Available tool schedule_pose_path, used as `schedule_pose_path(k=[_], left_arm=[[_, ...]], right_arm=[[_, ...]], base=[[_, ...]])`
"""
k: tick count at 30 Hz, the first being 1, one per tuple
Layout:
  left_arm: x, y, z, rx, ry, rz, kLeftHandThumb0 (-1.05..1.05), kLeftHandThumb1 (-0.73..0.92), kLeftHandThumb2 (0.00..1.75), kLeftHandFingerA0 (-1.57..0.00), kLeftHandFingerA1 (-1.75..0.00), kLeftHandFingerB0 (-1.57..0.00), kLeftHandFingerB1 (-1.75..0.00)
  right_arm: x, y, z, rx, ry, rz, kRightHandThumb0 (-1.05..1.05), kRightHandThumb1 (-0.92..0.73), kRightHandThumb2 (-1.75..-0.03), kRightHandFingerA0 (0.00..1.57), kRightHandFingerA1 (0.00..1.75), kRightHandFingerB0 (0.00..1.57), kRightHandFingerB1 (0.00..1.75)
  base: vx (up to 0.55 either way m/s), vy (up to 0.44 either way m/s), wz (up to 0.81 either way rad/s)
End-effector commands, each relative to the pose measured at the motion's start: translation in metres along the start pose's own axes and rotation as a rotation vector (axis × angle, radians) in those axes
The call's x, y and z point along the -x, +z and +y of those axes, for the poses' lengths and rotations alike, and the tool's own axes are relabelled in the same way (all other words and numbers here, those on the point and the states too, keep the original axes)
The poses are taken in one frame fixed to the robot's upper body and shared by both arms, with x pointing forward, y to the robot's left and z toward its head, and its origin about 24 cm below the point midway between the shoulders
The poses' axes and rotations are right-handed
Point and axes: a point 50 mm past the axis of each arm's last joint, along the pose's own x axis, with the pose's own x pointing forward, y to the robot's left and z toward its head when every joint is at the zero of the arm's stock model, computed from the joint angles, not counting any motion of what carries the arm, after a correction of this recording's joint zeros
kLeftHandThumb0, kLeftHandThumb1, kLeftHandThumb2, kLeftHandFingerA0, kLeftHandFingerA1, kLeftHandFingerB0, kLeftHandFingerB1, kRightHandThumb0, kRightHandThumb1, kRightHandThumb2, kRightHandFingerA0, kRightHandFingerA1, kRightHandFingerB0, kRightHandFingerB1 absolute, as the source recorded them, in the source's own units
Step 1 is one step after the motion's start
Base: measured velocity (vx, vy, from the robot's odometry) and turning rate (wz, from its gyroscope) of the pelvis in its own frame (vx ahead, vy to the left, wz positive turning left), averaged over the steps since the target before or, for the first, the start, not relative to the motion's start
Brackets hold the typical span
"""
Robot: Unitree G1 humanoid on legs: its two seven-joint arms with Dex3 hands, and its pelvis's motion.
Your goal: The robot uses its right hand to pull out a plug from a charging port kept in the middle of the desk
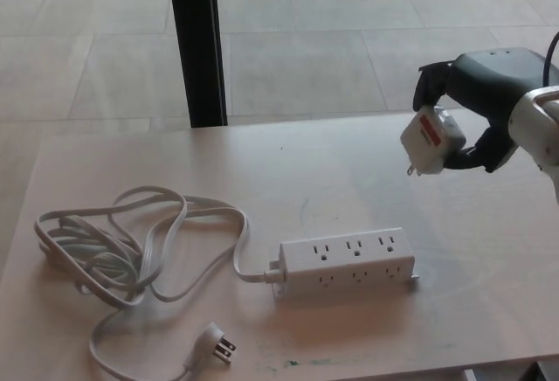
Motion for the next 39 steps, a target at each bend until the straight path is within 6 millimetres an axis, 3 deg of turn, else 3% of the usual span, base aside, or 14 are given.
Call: schedule_pose_path(k=[1,3,9,10,15,21,23,24,29,31,32,37,38,39], left_arm=[[0.001,0.001,0.007,0.003,0.018,-0.01,-0.81,0.85,1.23,-0.61,-0.62,-0.4,-0.54],[0.001,0.001,0.007,-0.002,0.022,-0.009,-0.81,0.84,1.22,-0.61,-0.62,-0.4,-0.54],[0.001,0.001,0.007,0.006,0.015,-0.012,-0.79,0.83,1.22,-0.57,-0.61,-0.38,-0.53],[0.001,0.001,0.007,0.008,0.017,-0.014,-0.88,0.92,0.88,-0.59,-0.53,-0.38,-0.43],[0.0,0.002,0.007,0.005,0.03,-0.007,-0.89,0.92,0.89,-0.64,-0.56,-0.4,-0.44],[0.0,0.003,0.006,0.02,0.022,-0.008,-0.8,0.84,1.22,-0.6,-0.63,-0.39,-0.54],[0.0,0.003,0.007,0.021,0.023,-0.014,-0.78,0.83,1.22,-0.6,-0.64,-0.38,-0.54],[0.0,0.003,0.007,0.011,0.021,-0.012,-0.9,0.92,0.9,-0.64,-0.57,-0.39,-0.45],[0.001,0.002,0.007,-0.011,0.024,-0.011,-0.9,0.92,0.9,-0.67,-0.57,-0.41,-0.45],[0.001,0.001,0.007,-0.001,0.024,-0.006,-0.79,0.84,1.22,-0.62,-0.63,-0.4,-0.54],[0.001,0.001,0.007,0.001,0.025,-0.008,-0.87,0.92,0.89,-0.64,-0.55,-0.41,-0.45],[0.001,0.0,0.006,-0.003,0.025,-0.003,-0.9,0.92,0.9,-0.62,-0.53,-0.43,-0.45],[0.001,-0.001,0.006,0.003,0.022,-0.006,-0.81,0.84,1.22,-0.61,-0.63,-0.4,-0.54],[0.001,-0.001,0.006,0.001,0.023,-0.001,-0.81,0.84,1.22,-0.6,-0.62,-0.41,-0.54]], right_arm=[[0.01,-0.024,0.005,0.009,0.032,0.055,-0.4,-0.65,-0.94,0.83,1.61,0.78,0.7],[0.013,-0.028,0.01,0.006,0.043,0.06,-0.39,-0.62,-0.94,0.83,1.63,0.79,0.88],[0.023,-0.038,0.053,-0.017,0.214,0.141,-0.34,-0.62,-0.97,0.88,1.72,0.81,0.62],[0.027,-0.039,0.063,-0.021,0.242,0.148,-0.33,-0.62,-0.96,0.89,1.71,0.79,0.59],[0.04,-0.036,0.1,-0.003,0.319,0.149,-0.35,-0.61,-1.01,0.89,1.72,0.79,0.72],[0.042,-0.031,0.112,-0.023,0.309,0.146,-0.37,-0.7,-0.78,0.86,1.66,0.65,0.55],[0.042,-0.03,0.114,-0.041,0.299,0.139,-0.34,-0.67,-0.84,0.87,1.68,0.64,0.56],[0.042,-0.029,0.115,-0.046,0.311,0.145,-0.34,-0.69,-0.82,0.88,1.68,0.65,0.6],[0.042,-0.029,0.116,-0.058,0.322,0.152,-0.37,-0.66,-0.76,0.78,1.58,0.71,0.74],[0.041,-0.032,0.115,-0.026,0.353,0.186,-0.46,-0.76,-0.65,0.78,1.36,0.56,0.53],[0.041,-0.033,0.113,-0.028,0.365,0.201,-0.6,-0.77,-0.63,0.78,1.28,0.31,0.39],[0.039,-0.04,0.106,-0.002,0.407,0.268,-0.86,-0.63,-0.96,0.85,1.28,0.02,0.25],[0.039,-0.041,0.105,0.029,0.406,0.262,-0.9,-0.62,-0.98,0.84,1.27,0.04,0.19],[0.039,-0.044,0.102,0.025,0.402,0.268,-0.96,-0.74,-0.65,0.76,1.44,0.0,0.12]], base=[[0.0,0.0,0.0],[0.0,0.0,0.0],[0.0,0.0,0.0],[0.0,0.0,0.0],[0.0,0.0,0.0],[0.0,0.0,0.0],[0.0,0.0,0.0],[0.0,0.0,0.0],[0.0,0.0,0.0],[0.0,0.0,0.0],[0.0,0.0,0.0],[0.0,0.0,0.0],[0.0,0.0,0.0],[0.0,0.0,0.0]])
